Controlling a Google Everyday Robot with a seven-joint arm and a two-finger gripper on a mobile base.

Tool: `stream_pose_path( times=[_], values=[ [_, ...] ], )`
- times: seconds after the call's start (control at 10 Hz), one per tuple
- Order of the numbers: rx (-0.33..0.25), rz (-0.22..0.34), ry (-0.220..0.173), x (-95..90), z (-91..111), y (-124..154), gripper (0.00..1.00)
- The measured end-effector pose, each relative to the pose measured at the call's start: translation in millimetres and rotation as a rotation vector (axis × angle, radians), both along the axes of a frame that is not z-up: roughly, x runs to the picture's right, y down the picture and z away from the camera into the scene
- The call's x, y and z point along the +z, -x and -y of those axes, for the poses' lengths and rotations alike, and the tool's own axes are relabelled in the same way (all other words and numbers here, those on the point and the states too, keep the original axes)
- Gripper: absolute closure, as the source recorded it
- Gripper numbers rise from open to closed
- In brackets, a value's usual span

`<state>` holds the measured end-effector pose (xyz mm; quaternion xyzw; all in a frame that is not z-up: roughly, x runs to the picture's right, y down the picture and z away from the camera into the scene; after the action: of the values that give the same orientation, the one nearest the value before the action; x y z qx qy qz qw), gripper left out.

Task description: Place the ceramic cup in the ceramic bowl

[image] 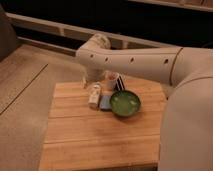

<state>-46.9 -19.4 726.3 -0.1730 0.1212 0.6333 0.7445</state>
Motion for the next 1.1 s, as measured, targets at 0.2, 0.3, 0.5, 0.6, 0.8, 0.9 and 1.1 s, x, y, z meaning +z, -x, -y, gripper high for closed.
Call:
stream_pose_path(
  times=[0.2,0.3,0.5,0.6,0.8,0.9,1.1],
  values=[
    [0.029,-0.112,-0.011,22.9,9,-60,0.35],
    [0.039,-0.143,-0.019,29.7,14,-79,0.35],
    [0.053,-0.173,-0.058,48.2,36,-106,0.35],
    [0.057,-0.175,-0.077,55.8,46,-117,0.35],
    [0.069,-0.145,-0.117,69.8,66,-133,0.35],
    [0.081,-0.125,-0.139,73.5,80,-144,0.35],
    [0.107,-0.117,-0.166,75.6,100,-172,0.35]
  ],
)
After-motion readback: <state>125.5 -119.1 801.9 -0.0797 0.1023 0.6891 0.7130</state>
